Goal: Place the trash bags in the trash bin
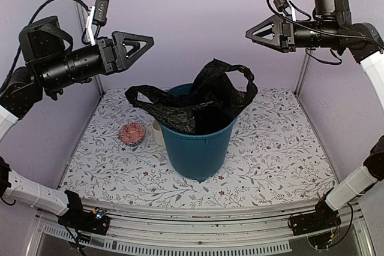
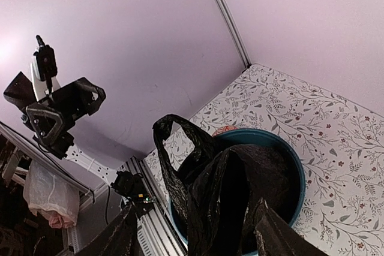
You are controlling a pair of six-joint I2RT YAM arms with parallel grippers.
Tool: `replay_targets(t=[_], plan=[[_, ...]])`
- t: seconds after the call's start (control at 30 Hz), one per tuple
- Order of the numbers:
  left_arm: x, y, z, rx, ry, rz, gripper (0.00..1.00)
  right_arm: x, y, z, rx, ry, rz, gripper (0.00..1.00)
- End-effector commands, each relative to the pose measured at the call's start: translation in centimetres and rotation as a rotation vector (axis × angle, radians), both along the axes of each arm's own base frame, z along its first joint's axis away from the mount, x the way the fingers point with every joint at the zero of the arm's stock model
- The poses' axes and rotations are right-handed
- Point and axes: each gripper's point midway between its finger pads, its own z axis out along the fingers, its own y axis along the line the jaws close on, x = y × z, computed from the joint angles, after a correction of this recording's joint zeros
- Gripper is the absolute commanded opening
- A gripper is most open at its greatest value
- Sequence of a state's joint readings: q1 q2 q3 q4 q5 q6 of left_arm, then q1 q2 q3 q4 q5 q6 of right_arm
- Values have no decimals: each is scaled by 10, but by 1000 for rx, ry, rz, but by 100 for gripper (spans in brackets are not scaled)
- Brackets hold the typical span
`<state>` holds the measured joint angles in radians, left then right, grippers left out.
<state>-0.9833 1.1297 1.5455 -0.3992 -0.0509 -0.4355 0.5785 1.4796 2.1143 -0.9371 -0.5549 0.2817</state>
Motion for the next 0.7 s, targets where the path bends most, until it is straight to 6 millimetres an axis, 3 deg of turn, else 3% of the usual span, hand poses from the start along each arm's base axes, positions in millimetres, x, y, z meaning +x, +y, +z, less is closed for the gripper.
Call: replay_targets(t=[0.0,0.2,0.47,0.67], plan=[[28,49,-56,169,193,285,82,-1,11,-38,-151,57,24,68],[17,74,-88,209,335,331,85,-17,22,-52,-201,62,80,80],[17,80,-123,216,471,368,85,-51,35,-53,-187,51,203,86],[23,79,-135,170,508,391,83,-34,34,-64,-244,48,126,83]])
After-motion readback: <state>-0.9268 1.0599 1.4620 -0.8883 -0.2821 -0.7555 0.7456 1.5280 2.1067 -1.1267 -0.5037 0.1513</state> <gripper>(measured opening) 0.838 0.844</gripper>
